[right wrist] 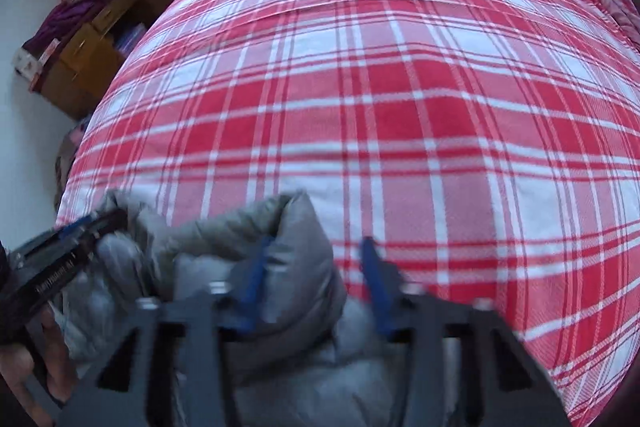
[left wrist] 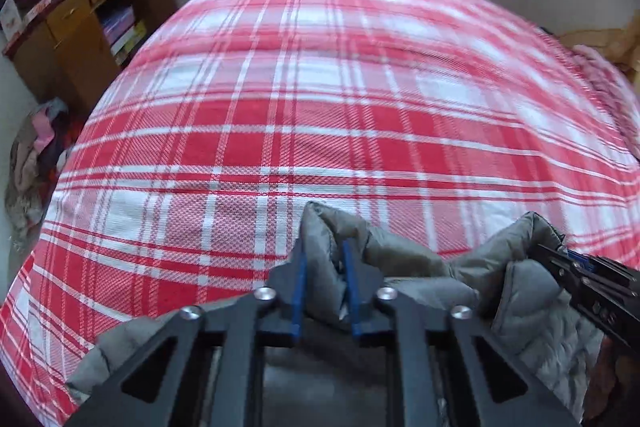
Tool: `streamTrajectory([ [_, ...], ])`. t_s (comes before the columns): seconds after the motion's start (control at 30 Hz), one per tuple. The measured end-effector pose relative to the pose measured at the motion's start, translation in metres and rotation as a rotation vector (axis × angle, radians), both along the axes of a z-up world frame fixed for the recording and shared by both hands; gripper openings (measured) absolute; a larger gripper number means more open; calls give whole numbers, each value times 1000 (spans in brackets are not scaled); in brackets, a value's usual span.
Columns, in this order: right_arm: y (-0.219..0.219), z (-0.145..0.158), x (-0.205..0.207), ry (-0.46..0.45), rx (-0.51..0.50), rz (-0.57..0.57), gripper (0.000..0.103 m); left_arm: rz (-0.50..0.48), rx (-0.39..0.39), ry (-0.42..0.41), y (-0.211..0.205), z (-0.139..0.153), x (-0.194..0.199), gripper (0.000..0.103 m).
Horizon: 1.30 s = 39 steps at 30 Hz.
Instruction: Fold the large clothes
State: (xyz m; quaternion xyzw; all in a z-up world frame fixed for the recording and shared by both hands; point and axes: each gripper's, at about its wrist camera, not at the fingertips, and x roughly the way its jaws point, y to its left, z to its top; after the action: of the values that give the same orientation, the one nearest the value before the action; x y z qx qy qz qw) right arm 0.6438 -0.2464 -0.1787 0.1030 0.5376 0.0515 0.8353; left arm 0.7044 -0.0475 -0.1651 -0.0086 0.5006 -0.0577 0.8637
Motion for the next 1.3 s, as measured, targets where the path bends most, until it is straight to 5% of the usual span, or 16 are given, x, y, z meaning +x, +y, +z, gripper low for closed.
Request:
streamTrajectory([
  [0.07, -1, 7, -13, -26, -19, 19, 13, -18, -9, -51, 4, 10, -15, 6],
  [0.37, -3, 42, -80, -160, -70, 103, 8, -57, 17, -242, 39, 33, -104, 3],
  [0.8, -12, -5, -137, -197, -102, 56, 6, -57, 134, -200, 31, -40, -146, 3],
  [1.03, -10, -10, -140, -221, -166, 82, 6, -47, 162, -185, 35, -25, -154, 8],
  [1.07, -13, -7, -142, -227, -155, 83, 11, -46, 172, -188, 38, -17, -158, 15],
  [1.1, -16, -5, -144, -223, -140, 86, 17, -45, 181, -198, 41, -9, -165, 35],
  [1.13, -19, -3, -146, -214, -133, 85, 35, -39, 187, -209, 44, -3, -169, 49],
  [1.17, -24, 0, -149, -212, -134, 81, 50, -31, 188, -238, 49, 7, -177, 75],
  [1.2, -28, 4, -153, -216, -136, 80, 53, -28, 181, -275, 54, 18, -185, 84],
  [1.3, -37, 19, -168, -235, -175, 86, 53, -34, 161, -350, 63, 50, -198, 84],
])
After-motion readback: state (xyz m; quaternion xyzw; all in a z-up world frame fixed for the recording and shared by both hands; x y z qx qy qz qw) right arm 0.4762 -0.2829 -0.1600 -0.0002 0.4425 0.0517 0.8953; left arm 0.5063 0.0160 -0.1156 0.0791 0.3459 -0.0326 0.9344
